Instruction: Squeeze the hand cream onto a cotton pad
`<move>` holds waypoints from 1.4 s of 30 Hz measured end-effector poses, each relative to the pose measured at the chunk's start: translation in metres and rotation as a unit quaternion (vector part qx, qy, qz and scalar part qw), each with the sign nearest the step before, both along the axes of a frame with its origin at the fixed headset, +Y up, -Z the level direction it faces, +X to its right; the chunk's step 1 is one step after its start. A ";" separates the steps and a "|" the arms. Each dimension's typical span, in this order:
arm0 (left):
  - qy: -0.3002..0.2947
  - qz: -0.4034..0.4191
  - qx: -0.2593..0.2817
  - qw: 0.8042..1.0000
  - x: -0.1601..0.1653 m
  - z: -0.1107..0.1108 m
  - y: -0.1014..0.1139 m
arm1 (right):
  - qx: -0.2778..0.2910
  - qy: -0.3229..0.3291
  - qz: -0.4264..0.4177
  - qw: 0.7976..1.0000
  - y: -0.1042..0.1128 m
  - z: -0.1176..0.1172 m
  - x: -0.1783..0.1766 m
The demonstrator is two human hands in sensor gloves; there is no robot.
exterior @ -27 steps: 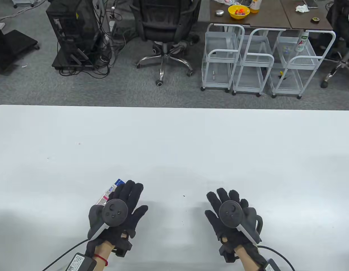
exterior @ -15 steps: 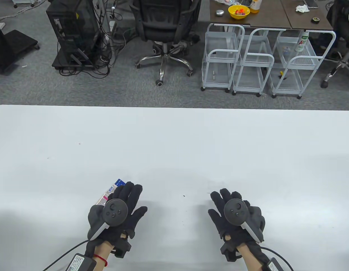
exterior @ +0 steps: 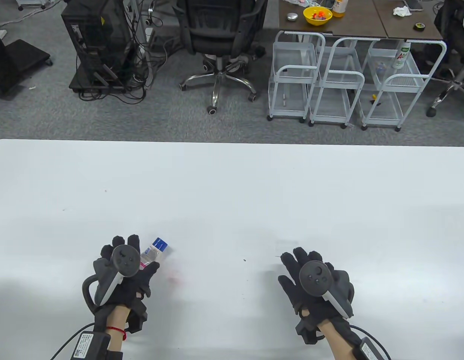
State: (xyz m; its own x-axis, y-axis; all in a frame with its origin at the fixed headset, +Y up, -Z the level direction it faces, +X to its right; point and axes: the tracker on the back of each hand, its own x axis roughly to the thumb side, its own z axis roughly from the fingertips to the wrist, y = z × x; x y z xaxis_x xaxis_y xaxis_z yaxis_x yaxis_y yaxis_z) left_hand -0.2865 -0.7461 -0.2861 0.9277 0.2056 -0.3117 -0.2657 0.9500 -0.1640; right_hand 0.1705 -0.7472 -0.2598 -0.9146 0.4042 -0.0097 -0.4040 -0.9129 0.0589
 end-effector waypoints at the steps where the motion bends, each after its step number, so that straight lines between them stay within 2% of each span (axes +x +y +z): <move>1: 0.005 0.000 -0.010 1.000 -0.002 -0.001 -0.003 | -0.001 0.000 0.000 1.000 0.000 0.000 0.000; 7: -0.006 -0.013 -0.059 0.998 0.002 -0.007 -0.016 | -0.005 -0.002 -0.003 1.000 0.000 -0.001 0.002; 12: -0.018 -0.036 -0.065 0.997 0.009 -0.008 -0.020 | -0.008 -0.001 -0.001 1.000 0.001 0.000 0.002; 18: -0.025 -0.076 -0.028 0.996 0.015 -0.009 -0.015 | -0.011 0.004 0.004 1.000 0.000 0.002 0.000; 21: -0.024 -0.085 -0.027 0.996 0.016 -0.008 -0.014 | -0.012 0.006 0.005 1.000 0.000 0.002 -0.001; 34: -0.008 -0.032 -0.027 0.999 0.013 -0.009 -0.016 | -0.016 0.008 0.002 1.000 -0.002 0.001 -0.002; 38: 0.001 0.000 -0.001 1.000 0.009 -0.008 -0.011 | -0.020 0.010 0.002 1.000 -0.003 0.001 -0.003; 42: 0.004 0.045 0.057 0.997 0.005 -0.005 -0.001 | -0.017 0.013 -0.009 1.000 -0.002 0.001 -0.003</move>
